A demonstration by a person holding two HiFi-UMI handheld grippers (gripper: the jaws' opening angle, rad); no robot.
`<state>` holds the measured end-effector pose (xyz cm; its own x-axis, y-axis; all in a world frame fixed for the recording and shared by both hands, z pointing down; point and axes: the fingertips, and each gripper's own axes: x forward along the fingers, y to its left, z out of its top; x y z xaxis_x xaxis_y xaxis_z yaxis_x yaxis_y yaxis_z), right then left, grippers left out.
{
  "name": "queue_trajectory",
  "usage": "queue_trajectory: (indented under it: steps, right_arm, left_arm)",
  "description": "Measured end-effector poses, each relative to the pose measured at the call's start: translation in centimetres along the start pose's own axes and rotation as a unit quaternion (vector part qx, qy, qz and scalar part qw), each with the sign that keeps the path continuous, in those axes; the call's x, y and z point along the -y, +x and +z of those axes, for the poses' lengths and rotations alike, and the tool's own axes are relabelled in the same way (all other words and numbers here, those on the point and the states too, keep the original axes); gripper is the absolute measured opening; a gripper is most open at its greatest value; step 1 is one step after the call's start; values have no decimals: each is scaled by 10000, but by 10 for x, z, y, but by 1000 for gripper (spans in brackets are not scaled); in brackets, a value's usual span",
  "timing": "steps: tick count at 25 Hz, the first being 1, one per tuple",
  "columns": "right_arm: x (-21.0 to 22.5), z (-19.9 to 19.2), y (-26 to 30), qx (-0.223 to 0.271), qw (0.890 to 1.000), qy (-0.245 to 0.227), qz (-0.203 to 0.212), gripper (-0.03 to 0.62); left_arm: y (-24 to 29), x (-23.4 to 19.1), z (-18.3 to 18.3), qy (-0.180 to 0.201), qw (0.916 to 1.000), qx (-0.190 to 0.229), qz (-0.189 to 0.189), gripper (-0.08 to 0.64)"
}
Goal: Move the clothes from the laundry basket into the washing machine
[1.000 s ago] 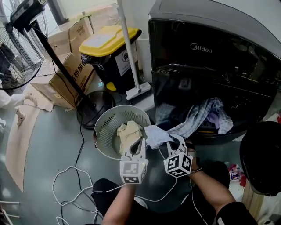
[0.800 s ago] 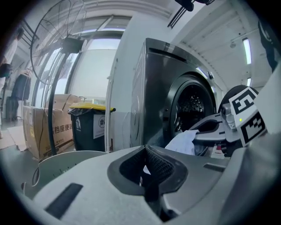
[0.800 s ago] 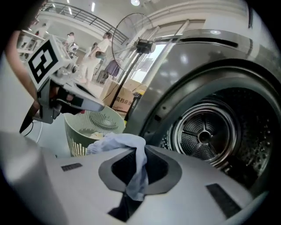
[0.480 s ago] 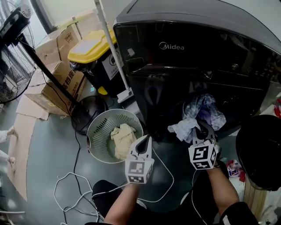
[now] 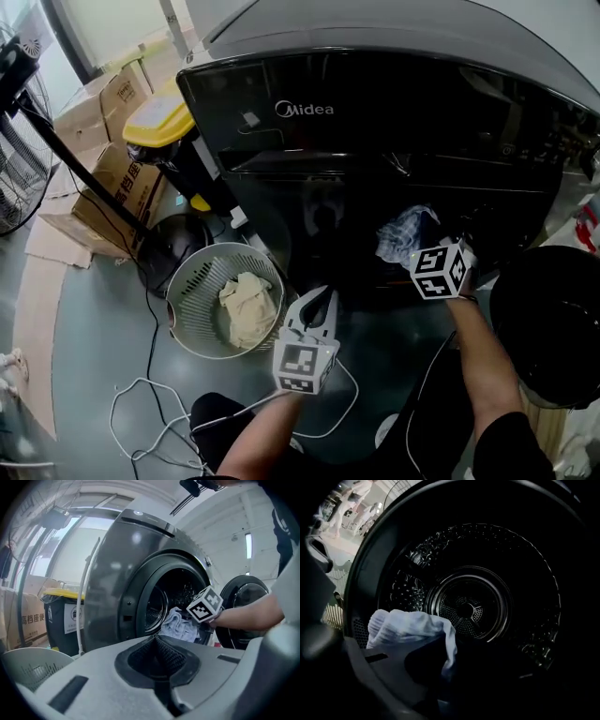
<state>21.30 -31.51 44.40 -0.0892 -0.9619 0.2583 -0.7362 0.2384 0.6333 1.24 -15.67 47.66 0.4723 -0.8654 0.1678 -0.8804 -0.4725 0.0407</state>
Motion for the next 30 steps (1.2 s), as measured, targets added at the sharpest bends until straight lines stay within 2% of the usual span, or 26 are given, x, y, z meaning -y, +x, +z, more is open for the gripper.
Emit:
queue_trajectory:
  steps: [5, 8, 9, 10, 15, 21, 26, 30]
  right_arm:
    - [20, 4, 51, -119, 9998, -75, -125, 31]
    - [13, -9, 74, -534, 9981, 111, 269, 47]
    - [9, -13, 77, -665, 9964, 238, 462, 150]
    - [6, -15, 77, -717, 9948, 386, 612, 219]
    - [10, -9, 45, -343, 9914, 1026, 735, 219]
    - [4, -6, -13, -43, 9806, 1717, 949, 219]
    - [-9, -20, -33, -179, 9798, 1672, 1079, 202]
    - [-14, -28, 3, -455, 9829, 1400, 1108, 184]
  left_arm:
    - [14, 10, 9, 111, 9999, 71, -38, 6]
    - [18, 13, 12, 143, 9999, 86, -12, 6]
    - [19, 13, 12, 149, 9999, 85, -4, 6]
    - [20, 14, 12, 152, 9999, 79, 1, 6]
    - [25, 16, 12, 172, 9998, 32, -7, 6]
    - [30, 18, 12, 143, 9999, 33, -30, 6]
    - [34, 24, 9, 108, 9999, 15, -93, 6]
    - [35, 30, 12, 154, 9998, 36, -140, 6]
